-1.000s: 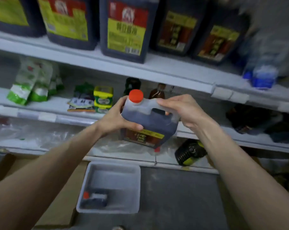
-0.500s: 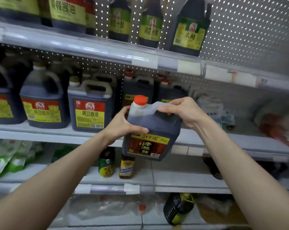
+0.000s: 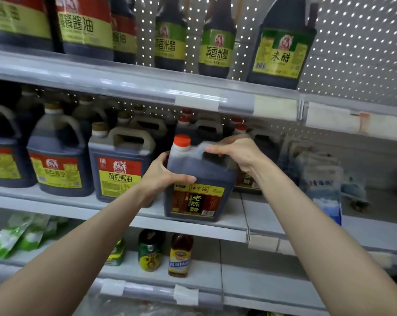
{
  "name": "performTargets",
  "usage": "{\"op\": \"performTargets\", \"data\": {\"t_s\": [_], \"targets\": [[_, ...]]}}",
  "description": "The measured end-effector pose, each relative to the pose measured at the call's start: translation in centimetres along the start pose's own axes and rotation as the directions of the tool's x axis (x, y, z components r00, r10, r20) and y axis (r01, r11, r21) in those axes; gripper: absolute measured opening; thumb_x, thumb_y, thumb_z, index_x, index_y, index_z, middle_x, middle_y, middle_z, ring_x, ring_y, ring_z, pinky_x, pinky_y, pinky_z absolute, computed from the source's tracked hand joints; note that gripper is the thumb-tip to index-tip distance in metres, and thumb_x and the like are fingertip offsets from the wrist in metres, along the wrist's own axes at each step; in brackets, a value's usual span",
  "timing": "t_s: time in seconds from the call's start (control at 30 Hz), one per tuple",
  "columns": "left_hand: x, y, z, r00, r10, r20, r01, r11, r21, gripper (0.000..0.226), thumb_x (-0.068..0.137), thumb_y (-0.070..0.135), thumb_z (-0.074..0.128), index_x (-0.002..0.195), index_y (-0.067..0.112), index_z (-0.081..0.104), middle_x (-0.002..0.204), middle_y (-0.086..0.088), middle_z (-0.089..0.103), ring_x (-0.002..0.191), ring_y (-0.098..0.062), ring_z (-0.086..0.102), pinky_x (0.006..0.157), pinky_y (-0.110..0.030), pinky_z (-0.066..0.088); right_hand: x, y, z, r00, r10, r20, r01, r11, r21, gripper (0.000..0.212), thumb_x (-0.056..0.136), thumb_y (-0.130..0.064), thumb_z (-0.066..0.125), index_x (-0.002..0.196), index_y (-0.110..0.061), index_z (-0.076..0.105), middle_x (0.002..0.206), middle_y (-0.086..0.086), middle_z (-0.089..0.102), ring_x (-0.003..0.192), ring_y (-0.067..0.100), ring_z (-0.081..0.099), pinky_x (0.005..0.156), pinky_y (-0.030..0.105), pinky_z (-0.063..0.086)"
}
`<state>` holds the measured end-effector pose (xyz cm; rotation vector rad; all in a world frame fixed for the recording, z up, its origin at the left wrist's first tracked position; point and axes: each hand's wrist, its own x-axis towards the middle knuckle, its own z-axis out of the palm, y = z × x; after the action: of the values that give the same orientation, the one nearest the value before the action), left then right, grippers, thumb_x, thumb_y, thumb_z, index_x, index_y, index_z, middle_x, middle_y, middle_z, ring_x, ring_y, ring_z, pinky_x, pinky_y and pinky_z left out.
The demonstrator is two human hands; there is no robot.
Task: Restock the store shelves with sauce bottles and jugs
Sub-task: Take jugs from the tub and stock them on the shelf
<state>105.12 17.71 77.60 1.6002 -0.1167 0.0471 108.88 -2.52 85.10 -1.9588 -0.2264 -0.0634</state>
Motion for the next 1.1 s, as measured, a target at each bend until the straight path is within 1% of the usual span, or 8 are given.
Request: {"op": "performTargets", "data": {"t_s": [0.1, 0.27, 0.4, 0.47, 0.67, 0.83, 0.97, 1.1], "targets": [[0.6, 0.0, -0.4, 1.0, -0.012, 0.005, 0.012, 1.0, -0.004, 0.099, 0.042, 0.02, 0.094, 0.13, 0.013, 0.049, 0.108, -0.002, 0.07, 0.093, -0.015, 0.07, 0.073, -0.027, 0.055, 1.3, 0.3, 0.8, 1.0, 0.019, 0.004, -0.019, 1.0, 0.008, 0.045, 0.06, -0.033, 0.088, 0.095, -0.008, 0.074, 0.093, 0.004, 0.073, 0.09, 0.017, 0.069, 0.08, 0.031, 0.056], [1.7, -1.4, -0.7, 0.999, -0.036, 0.012, 0.037, 0.997, -0.068, 0.088, 0.048, 0.032, 0.089, 0.127, 0.019, 0.051, 0.109, -0.003, 0.07, 0.098, -0.021, 0.069, 0.086, -0.039, 0.055, 2.0, 0.2, 1.6, 1.0, -0.002, 0.006, 0.002, 1.0, 0.01, 0.018, 0.074, -0.026, 0.081, 0.084, -0.018, 0.068, 0.089, -0.002, 0.068, 0.084, 0.011, 0.063, 0.07, 0.023, 0.052], [2.2, -2.8, -0.5, 0.999, -0.026, 0.021, 0.029, 0.989, -0.148, 0.069, 0.06, 0.035, 0.083, 0.122, 0.024, 0.053, 0.111, -0.004, 0.07, 0.102, -0.023, 0.068, 0.092, -0.044, 0.052, 2.2, 1.2, 2.4, 0.997, -0.014, -0.073, 0.019, 0.998, 0.068, 0.024, 0.075, -0.029, 0.081, 0.09, -0.017, 0.066, 0.099, 0.003, 0.069, 0.097, 0.021, 0.065, 0.084, 0.035, 0.054], [2.1, -3.3, -0.2, 1.0, -0.012, 0.019, 0.015, 0.986, -0.164, 0.063, 0.064, 0.038, 0.079, 0.12, 0.027, 0.051, 0.114, -0.002, 0.068, 0.105, -0.02, 0.066, 0.094, -0.041, 0.051, 1.8, 1.5, 2.6, 0.994, -0.029, -0.105, 0.035, 0.998, 0.053, 0.029, 0.078, -0.031, 0.078, 0.101, -0.019, 0.064, 0.102, -0.002, 0.065, 0.097, 0.017, 0.061, 0.083, 0.032, 0.053], [1.3, -4.5, 0.6, 0.999, 0.044, -0.012, -0.045, 0.981, -0.191, 0.058, 0.08, 0.046, 0.064, 0.133, 0.033, 0.043, 0.122, 0.006, 0.063, 0.108, -0.01, 0.062, 0.088, -0.029, 0.049, -1.2, 5.6, 4.0, 0.987, 0.067, -0.143, -0.043, 0.985, 0.17, 0.078, 0.084, -0.042, 0.069, 0.148, -0.025, 0.027, 0.135, -0.001, 0.051, 0.118, 0.021, 0.055, 0.098, 0.04, 0.049], [0.7, -7.1, 0.5, 0.998, 0.064, -0.005, -0.064, 0.993, -0.101, 0.085, 0.073, 0.067, 0.055, 0.148, 0.042, 0.022, 0.139, 0.01, 0.051, 0.122, -0.007, 0.052, 0.098, -0.029, 0.044, -3.6, 9.5, 6.2, 0.984, 0.139, -0.113, -0.109, 0.964, 0.242, 0.119, 0.047, -0.085, 0.063, 0.148, -0.033, 0.028, 0.144, -0.002, 0.049, 0.128, 0.02, 0.049, 0.107, 0.047, 0.042], [0.8, -8.4, 0.4, 0.998, 0.058, 0.009, -0.057, 0.994, -0.089, 0.09, 0.072, 0.072, 0.053, 0.149, 0.045, 0.015, 0.147, 0.01, 0.043, 0.128, -0.01, 0.047, 0.109, -0.04, 0.039, -4.1, 11.2, 7.5, 0.979, 0.175, -0.107, -0.141, 0.953, 0.269, 0.11, 0.052, -0.085, 0.056, 0.148, -0.04, 0.025, 0.146, -0.002, 0.047, 0.129, 0.022, 0.049, 0.106, 0.048, 0.043], [1.1, -8.7, 0.5, 0.995, 0.104, -0.007, -0.104, 0.986, -0.128, 0.077, 0.081, 0.058, 0.051, 0.149, 0.038, 0.022, 0.137, 0.006, 0.054, 0.118, -0.008, 0.056, 0.1, -0.035, 0.048, -4.1, 11.3, 8.0, 0.978, 0.153, -0.139, -0.106, 0.949, 0.296, 0.079, 0.079, -0.061, 0.051, 0.15, -0.034, 0.025, 0.144, -0.002, 0.049, 0.128, 0.021, 0.05, 0.104, 0.041, 0.044]]}}
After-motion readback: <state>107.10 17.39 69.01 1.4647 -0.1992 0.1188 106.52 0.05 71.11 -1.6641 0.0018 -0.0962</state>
